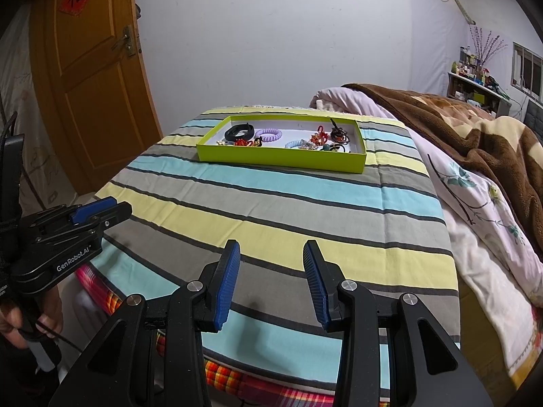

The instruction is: Organize jewelry

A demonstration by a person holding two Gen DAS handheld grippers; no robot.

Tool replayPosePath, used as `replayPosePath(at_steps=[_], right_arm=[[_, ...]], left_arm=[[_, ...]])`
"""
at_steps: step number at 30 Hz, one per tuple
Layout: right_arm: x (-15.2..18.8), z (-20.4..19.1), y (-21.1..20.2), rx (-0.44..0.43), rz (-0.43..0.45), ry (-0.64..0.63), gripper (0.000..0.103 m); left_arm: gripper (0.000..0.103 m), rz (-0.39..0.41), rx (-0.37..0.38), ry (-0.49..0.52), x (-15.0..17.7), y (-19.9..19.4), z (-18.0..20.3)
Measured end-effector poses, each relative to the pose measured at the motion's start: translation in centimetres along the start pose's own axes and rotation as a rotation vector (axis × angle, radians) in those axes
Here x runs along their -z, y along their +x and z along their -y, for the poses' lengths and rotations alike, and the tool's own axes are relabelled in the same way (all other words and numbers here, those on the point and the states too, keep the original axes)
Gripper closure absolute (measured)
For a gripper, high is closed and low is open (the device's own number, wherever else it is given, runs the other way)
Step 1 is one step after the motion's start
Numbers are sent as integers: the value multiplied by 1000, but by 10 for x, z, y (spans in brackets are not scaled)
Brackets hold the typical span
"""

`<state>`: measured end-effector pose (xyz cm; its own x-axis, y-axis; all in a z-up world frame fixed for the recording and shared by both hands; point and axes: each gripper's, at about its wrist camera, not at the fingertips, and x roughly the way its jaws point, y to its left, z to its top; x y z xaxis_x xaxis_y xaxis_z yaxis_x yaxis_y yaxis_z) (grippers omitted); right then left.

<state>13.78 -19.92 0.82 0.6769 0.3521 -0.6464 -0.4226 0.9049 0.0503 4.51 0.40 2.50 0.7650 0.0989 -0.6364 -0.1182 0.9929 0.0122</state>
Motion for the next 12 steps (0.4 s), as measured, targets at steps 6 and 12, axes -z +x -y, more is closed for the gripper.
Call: replayPosePath(at_steps=[6,12], right_arm=[[0,0,0,1,-1,1,63],[0,2,0,2,2,0,63]], left_arm=[[76,-3,1,14,1,1,3],[76,-20,28,11,1,4,4]])
